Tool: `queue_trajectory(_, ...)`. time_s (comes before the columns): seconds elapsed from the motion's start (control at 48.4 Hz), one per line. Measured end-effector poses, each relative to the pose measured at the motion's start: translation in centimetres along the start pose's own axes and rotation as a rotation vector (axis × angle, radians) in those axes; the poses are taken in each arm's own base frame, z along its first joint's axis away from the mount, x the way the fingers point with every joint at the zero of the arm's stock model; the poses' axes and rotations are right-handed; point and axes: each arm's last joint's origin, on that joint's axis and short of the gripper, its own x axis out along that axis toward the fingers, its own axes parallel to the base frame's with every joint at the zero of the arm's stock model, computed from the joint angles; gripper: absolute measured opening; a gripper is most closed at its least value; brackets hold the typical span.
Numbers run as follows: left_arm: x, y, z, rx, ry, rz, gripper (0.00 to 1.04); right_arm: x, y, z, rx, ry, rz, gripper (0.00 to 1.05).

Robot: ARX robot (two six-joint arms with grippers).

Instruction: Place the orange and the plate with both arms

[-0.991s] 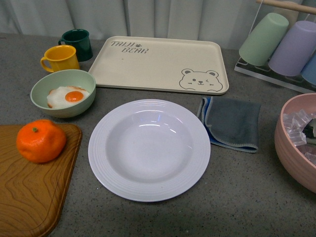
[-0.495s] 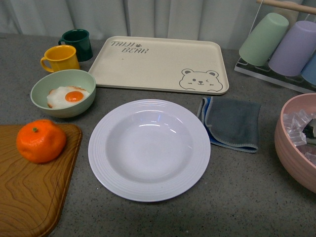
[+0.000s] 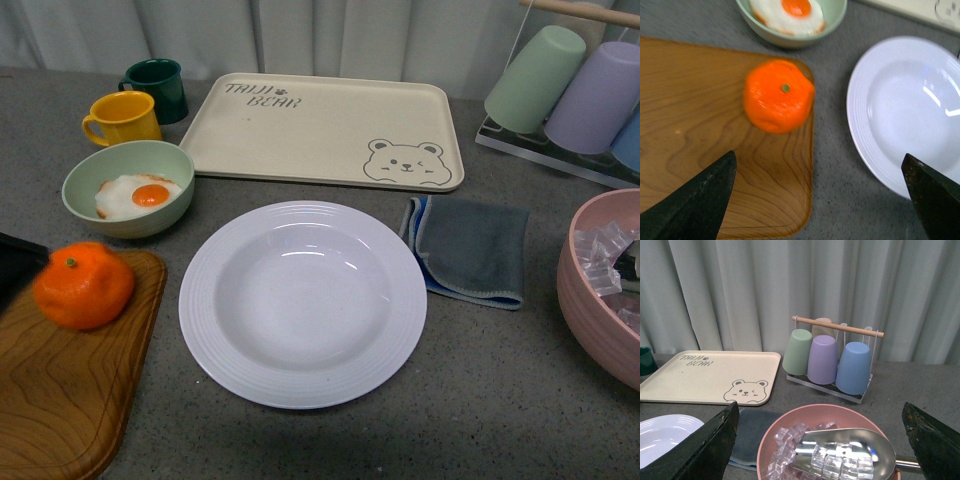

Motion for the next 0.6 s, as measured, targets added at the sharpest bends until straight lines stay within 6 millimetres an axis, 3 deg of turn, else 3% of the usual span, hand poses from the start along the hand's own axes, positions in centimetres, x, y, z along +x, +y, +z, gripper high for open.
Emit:
queue_trajectory(0.206,4.7,0.0,0.3,0.015,0.162,0.048,0.98,0.0,0.0,0.0,0.000,0.000,0.000,0.95)
queue_trajectory(0.599,8.5,1.8,2.1,-0.008,0.153,0.135,0.98,0.0,0.0,0.0,0.000,0.000,0.000,0.95)
